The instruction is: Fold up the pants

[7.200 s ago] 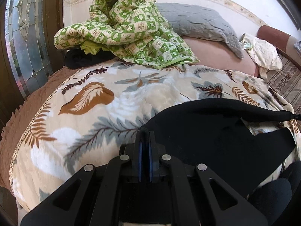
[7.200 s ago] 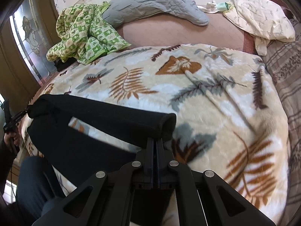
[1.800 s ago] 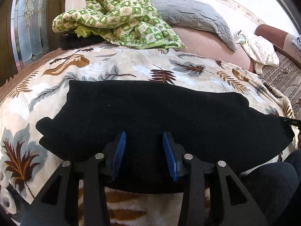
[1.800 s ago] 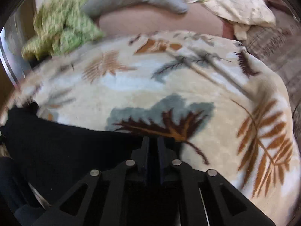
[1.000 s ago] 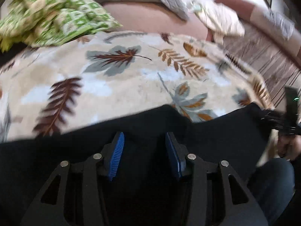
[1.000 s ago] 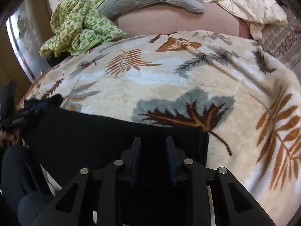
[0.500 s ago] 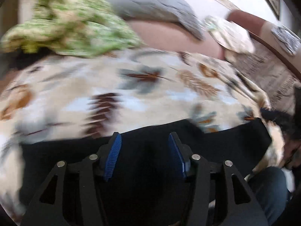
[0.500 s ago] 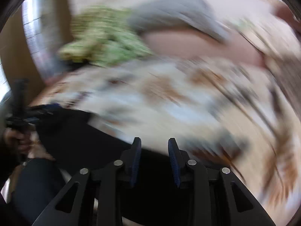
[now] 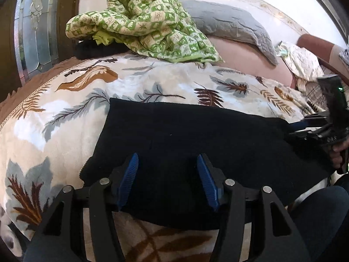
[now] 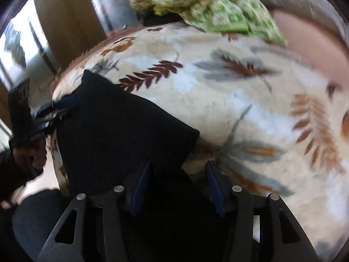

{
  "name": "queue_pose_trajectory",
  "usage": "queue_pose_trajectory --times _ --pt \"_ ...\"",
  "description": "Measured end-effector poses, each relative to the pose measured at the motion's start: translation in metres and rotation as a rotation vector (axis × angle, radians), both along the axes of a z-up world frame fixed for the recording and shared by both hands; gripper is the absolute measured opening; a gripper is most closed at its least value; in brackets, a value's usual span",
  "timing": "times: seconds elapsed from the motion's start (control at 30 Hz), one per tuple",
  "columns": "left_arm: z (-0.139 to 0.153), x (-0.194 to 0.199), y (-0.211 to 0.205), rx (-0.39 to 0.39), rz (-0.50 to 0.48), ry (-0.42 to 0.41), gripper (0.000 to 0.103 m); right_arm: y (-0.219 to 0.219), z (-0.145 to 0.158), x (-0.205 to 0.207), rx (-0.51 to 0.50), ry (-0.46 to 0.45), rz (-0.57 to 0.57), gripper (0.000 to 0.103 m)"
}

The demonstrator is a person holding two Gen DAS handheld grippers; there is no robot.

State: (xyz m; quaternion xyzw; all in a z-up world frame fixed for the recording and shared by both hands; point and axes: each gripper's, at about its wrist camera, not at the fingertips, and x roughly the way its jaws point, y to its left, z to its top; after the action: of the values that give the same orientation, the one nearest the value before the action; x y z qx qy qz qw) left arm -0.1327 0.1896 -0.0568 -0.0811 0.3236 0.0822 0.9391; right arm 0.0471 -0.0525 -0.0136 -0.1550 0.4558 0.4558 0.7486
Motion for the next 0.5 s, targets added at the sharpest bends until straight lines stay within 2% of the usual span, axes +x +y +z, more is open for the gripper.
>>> queue_pose_trajectory --times 0.03,0.07,0.17,0.23,0.3,0.33,0.37,0.4,0.43,0.5 --pt "0.0 -0.002 0.001 0.001 0.002 -0.003 0.056 0.002 0.01 -0.006 -0.005 -0.045 0.003 0.043" --pt "0.0 -0.002 0.001 -0.001 0.003 -0.004 0.056 0.001 0.019 -0.006 0.009 -0.068 -0.001 0.043" --pt "0.0 -0.001 0.001 -0.019 0.009 -0.006 0.056 0.012 0.048 -0.018 0.131 -0.089 0.063 0.043" --pt "0.0 0.001 0.001 -0.02 0.008 0.0 0.056 0.031 0.044 -0.02 0.119 -0.063 0.113 0.04" --pt "0.0 0.001 0.002 -0.036 0.005 0.007 0.056 0.05 0.005 -0.01 -0.061 -0.002 0.082 0.042" --pt "0.0 0.002 0.003 -0.04 0.006 0.012 0.056 0.049 -0.009 -0.005 -0.053 0.028 0.061 0.043" --pt "0.0 0.002 0.003 -0.046 0.004 0.013 0.056 0.042 -0.008 -0.002 0.014 0.039 0.04 0.043" --pt "0.001 0.002 0.004 -0.049 0.002 0.015 0.056 0.037 -0.006 0.0 0.029 0.066 0.023 0.043" --pt "0.001 0.002 0.004 -0.05 0.0 0.017 0.056 0.034 0.0 0.0 0.036 0.064 0.012 0.041" --pt "0.003 0.003 0.003 -0.046 -0.005 0.025 0.057 0.028 0.02 -0.015 0.021 -0.013 0.048 0.041"
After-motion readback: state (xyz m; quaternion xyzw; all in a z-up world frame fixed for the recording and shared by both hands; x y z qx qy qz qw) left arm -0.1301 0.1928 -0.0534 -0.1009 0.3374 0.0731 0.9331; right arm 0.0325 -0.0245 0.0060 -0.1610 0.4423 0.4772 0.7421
